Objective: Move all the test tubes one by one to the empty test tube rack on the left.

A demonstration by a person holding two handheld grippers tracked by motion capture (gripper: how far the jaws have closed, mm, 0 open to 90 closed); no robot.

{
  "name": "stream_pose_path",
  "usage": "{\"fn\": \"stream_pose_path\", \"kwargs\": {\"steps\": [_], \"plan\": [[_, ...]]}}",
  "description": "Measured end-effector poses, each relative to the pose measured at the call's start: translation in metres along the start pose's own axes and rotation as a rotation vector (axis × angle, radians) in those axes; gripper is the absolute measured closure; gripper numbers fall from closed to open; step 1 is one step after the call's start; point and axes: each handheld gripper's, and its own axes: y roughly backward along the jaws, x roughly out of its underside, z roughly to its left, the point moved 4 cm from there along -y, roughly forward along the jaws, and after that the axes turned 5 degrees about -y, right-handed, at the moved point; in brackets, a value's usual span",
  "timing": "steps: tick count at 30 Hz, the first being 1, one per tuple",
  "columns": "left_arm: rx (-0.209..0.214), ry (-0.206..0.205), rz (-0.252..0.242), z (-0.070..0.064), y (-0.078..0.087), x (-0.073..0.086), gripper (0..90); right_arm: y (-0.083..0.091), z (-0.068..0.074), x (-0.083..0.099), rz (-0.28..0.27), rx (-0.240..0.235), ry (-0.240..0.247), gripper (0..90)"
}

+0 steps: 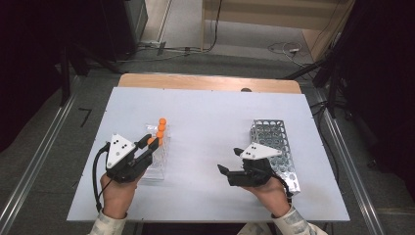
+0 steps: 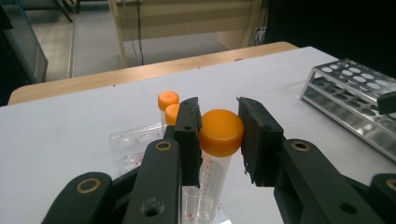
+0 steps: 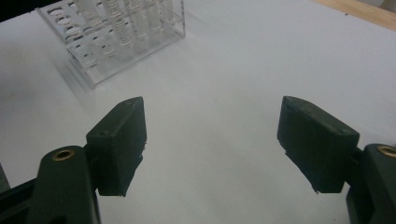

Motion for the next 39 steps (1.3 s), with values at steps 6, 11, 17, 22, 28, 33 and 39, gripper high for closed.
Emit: {"fn": "stream_pose_path", "kwargs": {"steps": [6, 11, 17, 22, 28, 33, 39], "plan": [[-0.006, 0.003, 0.032, -0.001, -0.009, 0.009, 69.9, -0.001, 0.0, 0.001, 0.007, -0.002, 0.001, 22.3], [-0.012, -0.006, 0.051, -0.004, -0.014, 0.014, 69.8, -0.001, 0.0, 0.001, 0.009, -0.002, 0.0, 22.2], [-0.019, 0.0, 0.051, -0.004, -0.015, 0.015, 65.1, -0.001, 0.001, 0.001, 0.008, -0.003, 0.002, 22.4], [-0.023, 0.007, 0.043, -0.004, -0.014, 0.015, 61.3, -0.001, 0.0, 0.001, 0.007, 0.0, 0.0, 22.4], [-0.017, 0.02, 0.035, -0.004, -0.011, 0.013, 54.8, 0.001, -0.002, 0.001, -0.005, 0.009, -0.007, 22.4], [-0.011, 0.052, 0.033, -0.003, -0.009, 0.011, 42.5, 0.005, -0.006, 0.0, -0.025, 0.022, -0.019, 22.4], [-0.032, 0.071, 0.031, -0.001, -0.006, 0.011, 27.8, 0.013, -0.018, 0.002, -0.042, 0.053, -0.048, 22.4]]}}
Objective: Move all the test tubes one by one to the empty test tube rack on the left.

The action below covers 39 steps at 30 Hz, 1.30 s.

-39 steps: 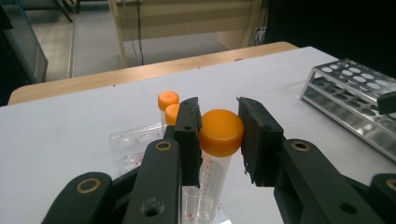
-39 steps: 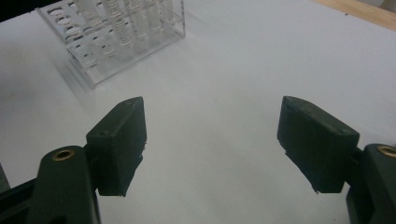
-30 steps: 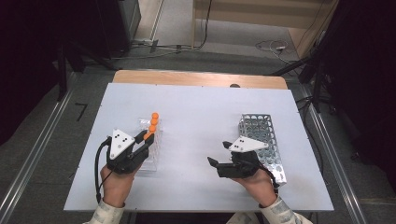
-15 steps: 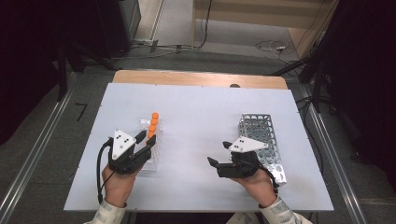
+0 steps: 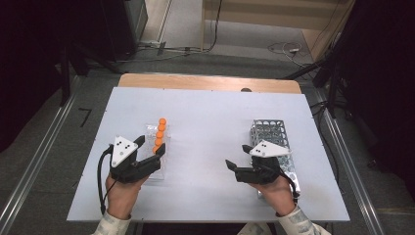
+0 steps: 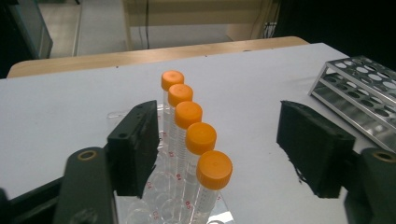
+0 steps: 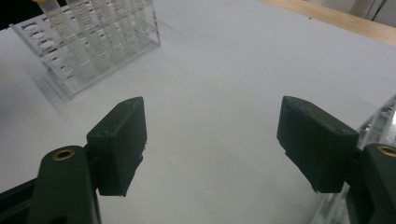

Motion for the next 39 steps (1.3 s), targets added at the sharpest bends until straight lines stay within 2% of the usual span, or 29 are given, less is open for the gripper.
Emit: {"fn": "stream_pose_path", "kwargs": {"steps": [5, 15, 21, 32, 39], "plan": [[0.014, 0.019, -0.001, 0.0, 0.001, 0.001, 23.5, 0.007, -0.009, 0.002, -0.016, 0.02, -0.02, 22.4], [0.009, 0.01, -0.006, 0.003, 0.005, 0.002, 20.6, 0.018, -0.02, 0.005, -0.03, 0.047, -0.043, 22.4], [-0.013, 0.025, -0.016, 0.011, 0.01, 0.004, 20.6, 0.027, -0.03, 0.008, -0.049, 0.07, -0.055, 22.4], [-0.029, 0.024, -0.006, 0.021, 0.016, 0.012, 19.4, 0.044, -0.051, 0.018, -0.062, 0.119, -0.09, 22.3], [-0.082, 0.056, -0.006, 0.04, 0.02, 0.017, 18.6, 0.055, -0.065, 0.024, -0.07, 0.154, -0.114, 22.3]]}}
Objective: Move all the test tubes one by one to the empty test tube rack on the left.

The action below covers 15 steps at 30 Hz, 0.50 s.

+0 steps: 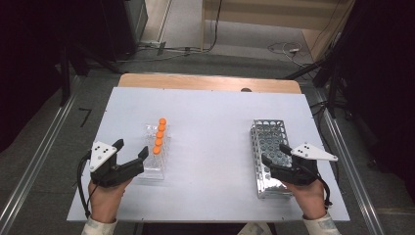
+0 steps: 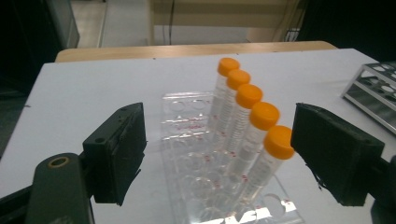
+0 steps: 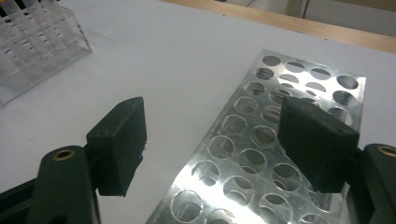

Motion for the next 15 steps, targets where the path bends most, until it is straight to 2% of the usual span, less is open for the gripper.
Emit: {"fn": "stream_pose_path", "kwargs": {"steps": [6, 15], "plan": [[-0.029, 0.026, 0.018, 0.016, 0.0, 0.005, 18.0, 0.007, -0.013, 0.003, -0.007, 0.031, -0.018, 22.3], [-0.057, 0.048, 0.029, 0.032, 0.003, 0.011, 17.2, 0.017, -0.031, 0.01, -0.019, 0.072, -0.044, 22.2]]}}
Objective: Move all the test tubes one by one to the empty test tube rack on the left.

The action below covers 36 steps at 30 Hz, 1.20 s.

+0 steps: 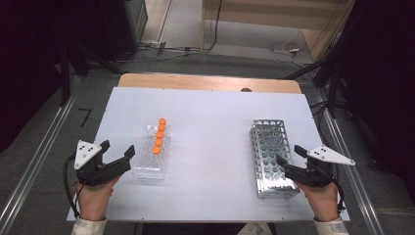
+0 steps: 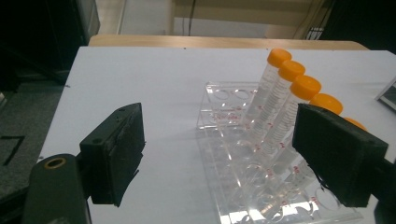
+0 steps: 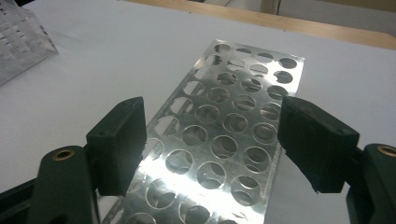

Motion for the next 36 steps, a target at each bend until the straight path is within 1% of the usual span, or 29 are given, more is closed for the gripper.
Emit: {"fn": "stream_pose_path", "kwargs": {"steps": [6, 7, 12, 14, 15, 17, 18, 20, 23, 29, 32, 36], "plan": [[-0.026, 0.015, 0.03, 0.011, -0.003, 0.007, 16.1, 0.003, -0.015, 0.007, 0.011, 0.04, -0.022, 22.3], [-0.034, 0.023, 0.029, 0.013, -0.003, 0.009, 16.1, 0.004, -0.017, 0.007, 0.011, 0.042, -0.025, 22.2], [-0.058, 0.033, 0.034, 0.019, -0.003, 0.012, 13.9, 0.008, -0.028, 0.012, 0.004, 0.075, -0.037, 22.0], [-0.06, 0.045, 0.034, 0.021, -0.003, 0.013, 13.3, 0.01, -0.032, 0.013, 0.003, 0.089, -0.043, 22.0], [-0.068, 0.046, 0.032, 0.023, -0.003, 0.013, 12.2, 0.01, -0.035, 0.014, 0.0, 0.098, -0.04, 21.9], [-0.081, 0.044, 0.03, 0.026, -0.003, 0.015, 12.0, 0.013, -0.041, 0.016, -0.004, 0.114, -0.051, 21.8], [-0.098, 0.048, 0.032, 0.029, -0.003, 0.016, 11.6, 0.014, -0.044, 0.017, -0.007, 0.12, -0.056, 21.8], [-0.114, 0.06, 0.026, 0.034, -0.003, 0.017, 10.8, 0.016, -0.051, 0.02, -0.006, 0.137, -0.071, 21.8], [-0.125, 0.084, 0.016, 0.04, -0.003, 0.018, 10.8, 0.017, -0.062, 0.024, -0.001, 0.163, -0.089, 21.8], [-0.135, 0.094, 0.024, 0.046, -0.003, 0.022, 10.8, 0.018, -0.078, 0.033, 0.01, 0.21, -0.106, 21.7], [-0.133, 0.111, 0.021, 0.049, -0.003, 0.023, 10.8, 0.019, -0.082, 0.036, 0.012, 0.223, -0.113, 21.5], [-0.145, 0.129, 0.009, 0.054, -0.001, 0.024, 10.8, 0.017, -0.089, 0.041, 0.017, 0.242, -0.125, 21.3]]}}
